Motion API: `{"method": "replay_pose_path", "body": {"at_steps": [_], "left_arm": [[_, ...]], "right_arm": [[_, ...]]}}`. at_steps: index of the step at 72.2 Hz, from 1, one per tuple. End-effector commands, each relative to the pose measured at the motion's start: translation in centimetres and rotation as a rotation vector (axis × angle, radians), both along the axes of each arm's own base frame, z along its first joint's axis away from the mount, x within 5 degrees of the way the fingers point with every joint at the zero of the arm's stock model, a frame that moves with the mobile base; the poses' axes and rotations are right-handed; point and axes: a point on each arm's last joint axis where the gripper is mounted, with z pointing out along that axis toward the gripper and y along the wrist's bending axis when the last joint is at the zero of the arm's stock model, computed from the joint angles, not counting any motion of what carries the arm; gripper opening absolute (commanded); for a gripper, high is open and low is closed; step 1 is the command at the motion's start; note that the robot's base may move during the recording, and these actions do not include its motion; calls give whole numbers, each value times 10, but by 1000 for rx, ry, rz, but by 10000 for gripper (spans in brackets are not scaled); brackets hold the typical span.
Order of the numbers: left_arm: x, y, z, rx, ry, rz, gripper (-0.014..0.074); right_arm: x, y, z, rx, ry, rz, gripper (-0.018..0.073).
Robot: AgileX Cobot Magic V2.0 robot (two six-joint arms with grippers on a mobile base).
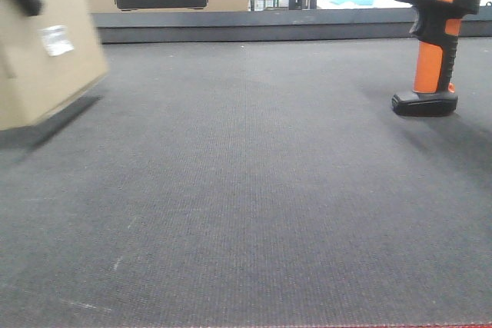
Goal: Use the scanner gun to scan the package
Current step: 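Lower the held box back onto the table with the left gripper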
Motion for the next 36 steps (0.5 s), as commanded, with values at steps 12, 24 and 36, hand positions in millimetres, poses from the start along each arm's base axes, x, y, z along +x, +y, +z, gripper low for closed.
{"method": "replay_pose_path", "body": {"at_steps": [12,24,36], "left_arm": [[-3,18,2,127,23,-2,-111],[-2,19,2,143,7,-2,-111],[1,20,2,127,-20,36,-73]], "right_arm": [[-18,-1,14,-6,-12,-6,560],[-20,-1,16,-6,-11,-6,560],[-20,-1,16,-6,-7,-6,560]]}}
